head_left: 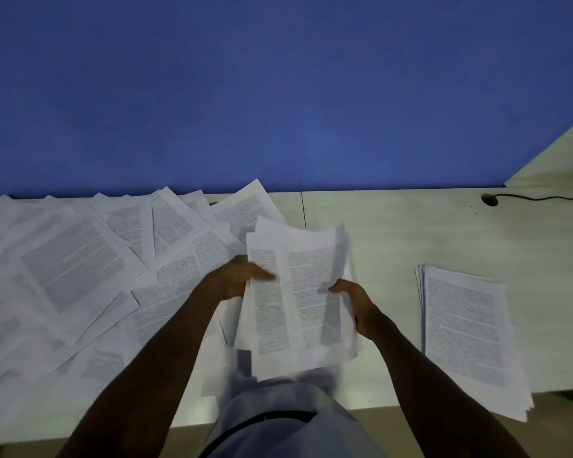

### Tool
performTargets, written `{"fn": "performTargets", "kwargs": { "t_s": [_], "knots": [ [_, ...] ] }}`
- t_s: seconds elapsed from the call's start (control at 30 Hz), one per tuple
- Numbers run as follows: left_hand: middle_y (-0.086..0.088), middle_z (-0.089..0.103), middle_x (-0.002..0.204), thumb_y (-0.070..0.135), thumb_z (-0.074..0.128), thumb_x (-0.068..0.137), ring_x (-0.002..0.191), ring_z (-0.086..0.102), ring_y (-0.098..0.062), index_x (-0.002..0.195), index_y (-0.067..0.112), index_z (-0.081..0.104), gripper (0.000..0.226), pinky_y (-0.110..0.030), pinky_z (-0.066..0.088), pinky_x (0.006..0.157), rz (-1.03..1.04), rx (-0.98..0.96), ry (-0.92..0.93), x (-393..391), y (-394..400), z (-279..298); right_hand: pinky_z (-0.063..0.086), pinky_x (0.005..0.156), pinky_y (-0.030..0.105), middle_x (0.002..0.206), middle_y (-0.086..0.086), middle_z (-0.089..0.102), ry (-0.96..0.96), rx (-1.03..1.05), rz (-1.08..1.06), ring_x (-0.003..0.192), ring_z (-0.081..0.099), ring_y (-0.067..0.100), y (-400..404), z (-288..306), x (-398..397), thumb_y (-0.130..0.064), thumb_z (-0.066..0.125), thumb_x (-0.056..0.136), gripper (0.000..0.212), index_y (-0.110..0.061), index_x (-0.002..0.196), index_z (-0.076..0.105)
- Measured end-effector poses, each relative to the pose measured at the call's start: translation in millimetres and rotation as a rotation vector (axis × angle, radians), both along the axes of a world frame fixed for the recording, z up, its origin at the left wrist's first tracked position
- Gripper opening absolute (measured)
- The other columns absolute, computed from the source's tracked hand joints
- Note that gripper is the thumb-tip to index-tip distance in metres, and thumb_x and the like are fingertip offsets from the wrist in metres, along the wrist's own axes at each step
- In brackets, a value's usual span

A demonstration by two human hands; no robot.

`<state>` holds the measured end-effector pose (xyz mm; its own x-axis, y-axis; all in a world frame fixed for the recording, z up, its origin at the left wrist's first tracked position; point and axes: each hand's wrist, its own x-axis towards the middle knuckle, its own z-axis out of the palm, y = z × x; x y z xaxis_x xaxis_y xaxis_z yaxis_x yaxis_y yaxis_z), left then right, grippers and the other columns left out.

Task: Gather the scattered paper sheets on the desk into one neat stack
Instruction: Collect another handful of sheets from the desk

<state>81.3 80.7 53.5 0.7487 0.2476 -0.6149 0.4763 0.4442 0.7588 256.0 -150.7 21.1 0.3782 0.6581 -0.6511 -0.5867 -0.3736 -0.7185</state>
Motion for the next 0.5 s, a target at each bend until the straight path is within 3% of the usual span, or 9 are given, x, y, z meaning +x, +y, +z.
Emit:
{"fn": "performTargets", "kwargs": {
  "t_s": [0.07, 0.17, 0.23, 0.3, 0.37, 0.43, 0.5],
  "knots": [
    [-0.015, 0.068, 0.126, 0.001, 0.075, 0.084, 0.111, 0.068, -0.032, 0.128, 0.006, 0.065, 0.045, -0.051, 0.055, 0.096, 0.042, 0.04, 0.059, -11.7, -3.5, -21.6, 0.048, 0.098, 0.048, 0.112, 0.019, 0.071, 0.064, 0.077, -0.14, 0.099, 0.066, 0.039, 4.7, -2.2, -2.6, -0.023, 0.063, 0.074, 0.052, 0.0, 0.12, 0.069],
    [-0.016, 0.063, 0.135, 0.004, 0.07, 0.089, 0.119, 0.063, -0.034, 0.133, 0.004, 0.061, 0.044, -0.052, 0.047, 0.106, 0.29, -0.051, 0.089, -26.0, -12.5, -42.1, 0.047, 0.087, 0.044, 0.107, 0.019, 0.065, 0.127, 0.07, -0.255, 0.093, 0.061, 0.036, 4.5, -13.9, -4.3, -0.023, 0.066, 0.066, 0.051, -0.003, 0.113, 0.067],
    [-0.014, 0.062, 0.136, 0.012, 0.07, 0.091, 0.12, 0.061, -0.032, 0.133, 0.004, 0.06, 0.044, -0.047, 0.047, 0.107, 0.389, -0.011, 0.119, -29.0, -21.4, -44.9, 0.052, 0.084, 0.049, 0.107, 0.019, 0.069, -0.074, -0.117, -0.225, 0.092, 0.064, 0.038, 2.9, -23.8, -0.7, -0.021, 0.074, 0.059, 0.045, -0.001, 0.098, 0.069],
    [-0.007, 0.064, 0.132, 0.034, 0.07, 0.091, 0.119, 0.061, -0.028, 0.132, 0.008, 0.061, 0.049, -0.042, 0.047, 0.107, 0.431, 0.071, 0.188, -28.1, -28.5, -44.6, 0.058, 0.088, 0.054, 0.11, 0.017, 0.076, -0.268, -0.237, -0.091, 0.099, 0.071, 0.039, 0.3, -26.3, -0.1, -0.009, 0.076, 0.073, 0.025, -0.004, 0.098, 0.076],
    [-0.001, 0.064, 0.123, 0.053, 0.067, 0.088, 0.115, 0.061, -0.024, 0.132, 0.016, 0.06, 0.057, -0.039, 0.049, 0.105, 0.436, 0.117, 0.222, -27.0, -34.0, -42.0, 0.062, 0.086, 0.05, 0.114, 0.013, 0.077, -0.247, -0.191, -0.004, 0.104, 0.073, 0.036, 1.1, -24.4, -3.2, 0.001, 0.073, 0.086, 0.027, -0.009, 0.111, 0.077],
    [-0.001, 0.066, 0.125, 0.042, 0.074, 0.087, 0.107, 0.064, -0.017, 0.132, 0.017, 0.061, 0.053, -0.031, 0.054, 0.094, 0.391, 0.118, 0.138, -25.5, -39.3, -42.5, 0.063, 0.081, 0.045, 0.116, 0.007, 0.077, -0.232, -0.158, 0.071, 0.105, 0.073, 0.031, 3.5, -20.5, -7.1, -0.001, 0.08, 0.083, 0.039, -0.014, 0.119, 0.073],
    [-0.008, 0.067, 0.128, 0.014, 0.083, 0.08, 0.101, 0.067, -0.016, 0.129, 0.007, 0.064, 0.052, -0.027, 0.057, 0.085, 0.336, 0.126, 0.099, -24.7, -39.8, -47.7, 0.063, 0.086, 0.047, 0.114, 0.004, 0.077, -0.239, -0.17, 0.143, 0.106, 0.074, 0.027, 7.3, -20.8, -10.2, -0.006, 0.088, 0.077, 0.048, -0.017, 0.121, 0.072]
  ]
}}
